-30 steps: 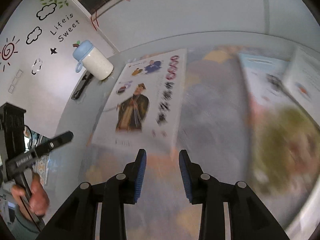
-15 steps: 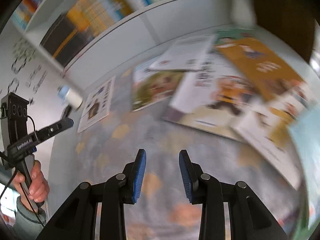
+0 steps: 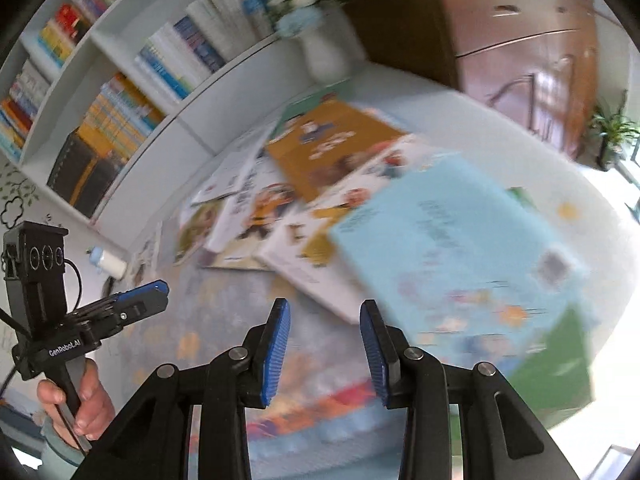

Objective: Organize books
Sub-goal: 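Move the left tool toward the light blue book on the pile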

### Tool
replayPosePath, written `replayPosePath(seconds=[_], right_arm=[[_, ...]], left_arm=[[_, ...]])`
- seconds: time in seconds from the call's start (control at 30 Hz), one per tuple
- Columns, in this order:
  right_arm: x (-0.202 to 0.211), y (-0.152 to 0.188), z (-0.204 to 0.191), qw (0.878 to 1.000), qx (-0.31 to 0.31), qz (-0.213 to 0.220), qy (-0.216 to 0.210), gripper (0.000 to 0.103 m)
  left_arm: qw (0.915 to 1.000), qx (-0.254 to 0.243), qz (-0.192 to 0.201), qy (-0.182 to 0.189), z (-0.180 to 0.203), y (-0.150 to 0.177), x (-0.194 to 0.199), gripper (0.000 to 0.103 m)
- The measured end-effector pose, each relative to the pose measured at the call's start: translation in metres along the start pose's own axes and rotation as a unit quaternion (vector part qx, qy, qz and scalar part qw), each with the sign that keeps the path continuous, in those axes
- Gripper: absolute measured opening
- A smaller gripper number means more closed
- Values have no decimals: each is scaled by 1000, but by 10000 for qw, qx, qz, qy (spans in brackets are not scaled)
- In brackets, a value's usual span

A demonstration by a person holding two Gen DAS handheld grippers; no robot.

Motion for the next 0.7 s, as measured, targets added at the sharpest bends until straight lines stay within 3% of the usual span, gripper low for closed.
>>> replayPosePath(seconds=[0.13, 0.33, 0.5, 0.7], right_arm=[[11, -9, 61, 9996, -171, -33, 225, 38], [2, -15, 126, 9990, -224, -112, 379, 38], [-26, -25, 134, 9984, 259, -296, 403, 35], [-63, -62, 140, 9972, 522, -258, 466, 33]], left_arm=[[9998, 8, -202, -67, 33, 1, -30, 37], [9979, 138, -486, -413, 47, 16, -64, 37], [9955, 596, -634, -377, 46, 26, -90, 37], [9955, 756, -531, -223, 58, 20, -117, 37]])
Point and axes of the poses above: each gripper's, at about its wrist camera, not at the fingertips, and x roughly against the way its jaws point, z to its right, y to its underside, the point moved 8 cm from there along -x, roughly the way its jaws point, and after that the axes turned 3 degrees about z, right-handed, at the moved point
